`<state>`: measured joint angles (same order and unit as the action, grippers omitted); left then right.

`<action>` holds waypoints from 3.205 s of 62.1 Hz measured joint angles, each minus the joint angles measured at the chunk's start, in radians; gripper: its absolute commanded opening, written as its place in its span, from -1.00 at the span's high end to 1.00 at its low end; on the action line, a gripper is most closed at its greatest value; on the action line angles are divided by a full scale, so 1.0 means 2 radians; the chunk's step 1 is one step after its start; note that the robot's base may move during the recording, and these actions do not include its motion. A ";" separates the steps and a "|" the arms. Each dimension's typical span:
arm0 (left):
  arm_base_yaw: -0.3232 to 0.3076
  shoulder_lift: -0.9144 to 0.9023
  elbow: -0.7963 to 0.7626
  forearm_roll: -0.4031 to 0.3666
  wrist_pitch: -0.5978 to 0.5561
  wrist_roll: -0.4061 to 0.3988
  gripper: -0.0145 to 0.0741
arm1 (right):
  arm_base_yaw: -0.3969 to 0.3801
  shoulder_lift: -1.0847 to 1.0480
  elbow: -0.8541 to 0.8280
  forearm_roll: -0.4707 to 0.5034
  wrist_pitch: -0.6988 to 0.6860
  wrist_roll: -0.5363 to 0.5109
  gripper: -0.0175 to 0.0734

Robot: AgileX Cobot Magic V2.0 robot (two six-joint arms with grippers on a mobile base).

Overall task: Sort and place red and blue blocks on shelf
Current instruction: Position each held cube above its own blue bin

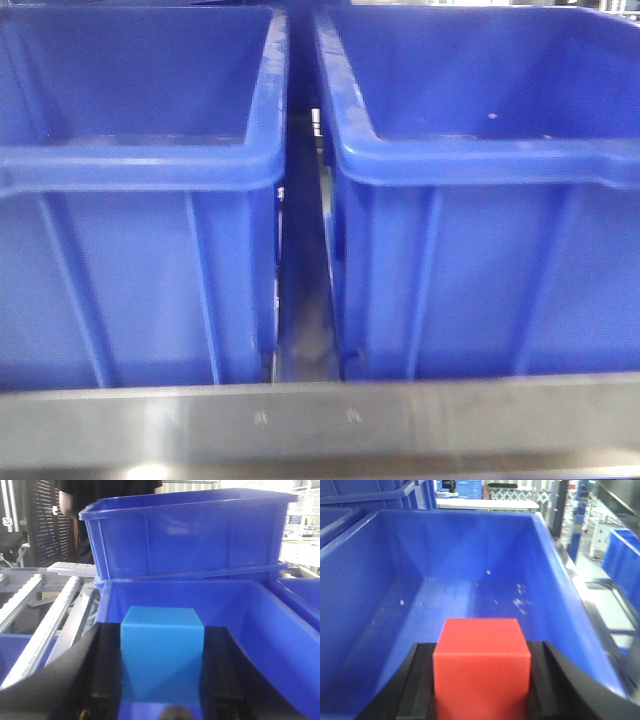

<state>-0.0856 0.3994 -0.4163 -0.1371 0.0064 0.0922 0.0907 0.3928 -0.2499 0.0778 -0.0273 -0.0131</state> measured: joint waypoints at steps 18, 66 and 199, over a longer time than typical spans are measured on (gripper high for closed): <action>0.000 0.000 0.000 0.000 0.000 0.000 0.39 | 0.000 0.000 0.000 0.000 0.000 0.000 0.50; 0.000 0.000 0.000 0.000 0.000 0.000 0.39 | 0.000 0.000 0.000 0.000 0.000 0.000 0.50; 0.000 0.000 0.000 0.000 0.000 0.000 0.39 | 0.000 0.000 0.000 0.000 0.000 0.000 0.50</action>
<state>-0.0856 0.3994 -0.4163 -0.1371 0.0064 0.0922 0.0907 0.3928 -0.2499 0.0778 -0.0273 -0.0131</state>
